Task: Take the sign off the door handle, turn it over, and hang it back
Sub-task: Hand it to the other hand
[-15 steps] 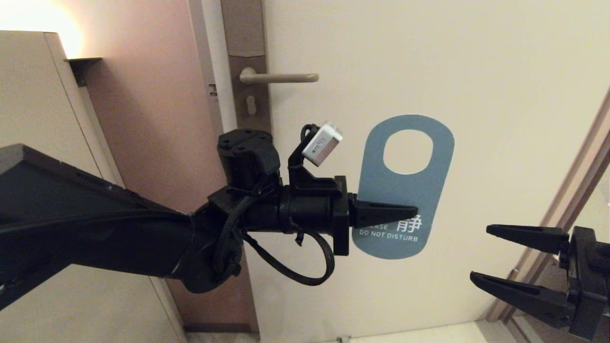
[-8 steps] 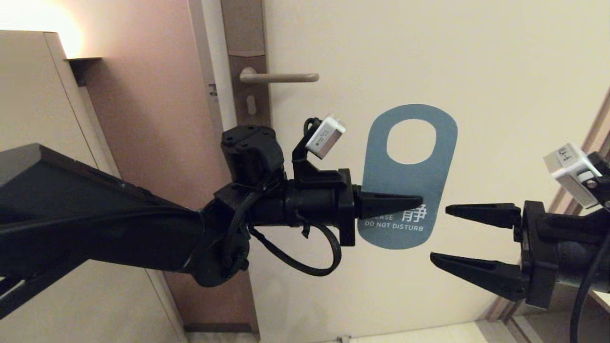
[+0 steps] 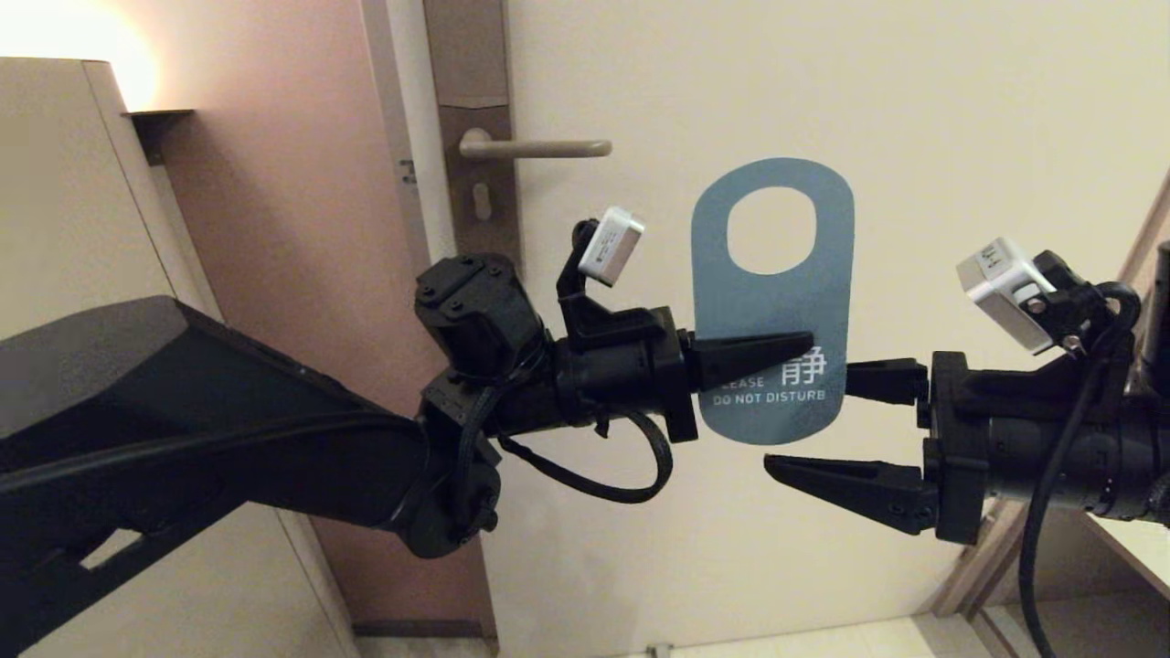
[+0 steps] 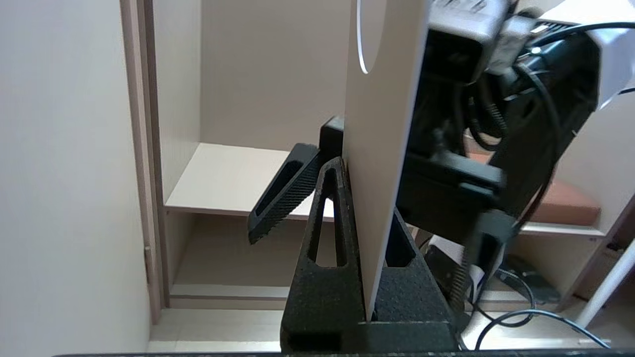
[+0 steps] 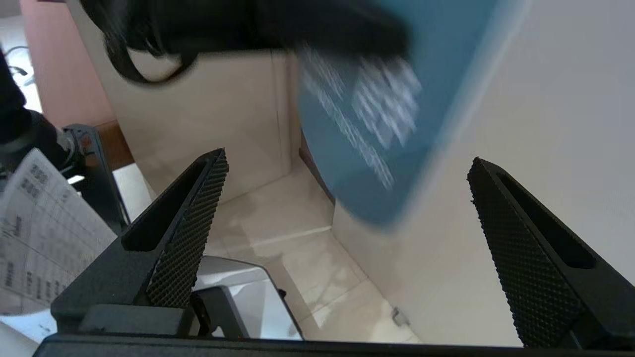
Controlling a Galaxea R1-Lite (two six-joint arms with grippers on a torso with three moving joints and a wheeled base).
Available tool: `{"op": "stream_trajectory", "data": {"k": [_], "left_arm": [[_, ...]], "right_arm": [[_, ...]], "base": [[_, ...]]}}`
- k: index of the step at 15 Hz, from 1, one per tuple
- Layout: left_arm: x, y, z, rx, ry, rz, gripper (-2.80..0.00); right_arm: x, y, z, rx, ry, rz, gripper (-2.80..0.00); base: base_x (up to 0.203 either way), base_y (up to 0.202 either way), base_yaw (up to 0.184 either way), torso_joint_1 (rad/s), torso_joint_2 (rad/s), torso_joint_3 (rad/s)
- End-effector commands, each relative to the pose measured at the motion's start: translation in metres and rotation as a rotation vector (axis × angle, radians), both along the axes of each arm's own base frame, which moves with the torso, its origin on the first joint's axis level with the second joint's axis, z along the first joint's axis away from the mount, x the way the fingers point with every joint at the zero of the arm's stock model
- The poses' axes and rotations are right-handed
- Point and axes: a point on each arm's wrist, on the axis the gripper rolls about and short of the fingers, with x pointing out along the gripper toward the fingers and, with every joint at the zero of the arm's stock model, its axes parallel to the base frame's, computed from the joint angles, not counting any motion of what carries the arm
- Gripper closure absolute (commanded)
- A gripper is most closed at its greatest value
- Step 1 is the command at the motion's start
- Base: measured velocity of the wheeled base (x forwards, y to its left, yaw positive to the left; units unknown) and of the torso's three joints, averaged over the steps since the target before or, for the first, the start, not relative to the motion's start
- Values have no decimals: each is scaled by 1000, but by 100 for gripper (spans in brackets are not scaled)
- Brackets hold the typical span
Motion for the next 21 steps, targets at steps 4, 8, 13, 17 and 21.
{"op": "stream_trajectory", "data": {"k": [4,8,13,17,21], "left_arm": [[-2,-4,-4,3,9,-7,0],[-2,-9,-12,15,28,-17,0],[-4,-12,-12,16,63,-34,0],[-4,-12,-13,11,59,-36,0],[-5,-13,-13,12,60,-37,0]], "right_arm": [[2,4,1,2,-2,15,-280],[3,4,2,17,-31,15,-280],[2,4,1,16,-26,18,-280],[2,5,0,14,-24,21,-280],[2,5,-1,13,-24,29,0]], "base": [[0,0,0,0,0,0],[0,0,0,0,0,0],[0,0,0,0,0,0],[0,0,0,0,0,0],[0,0,0,0,0,0]]}}
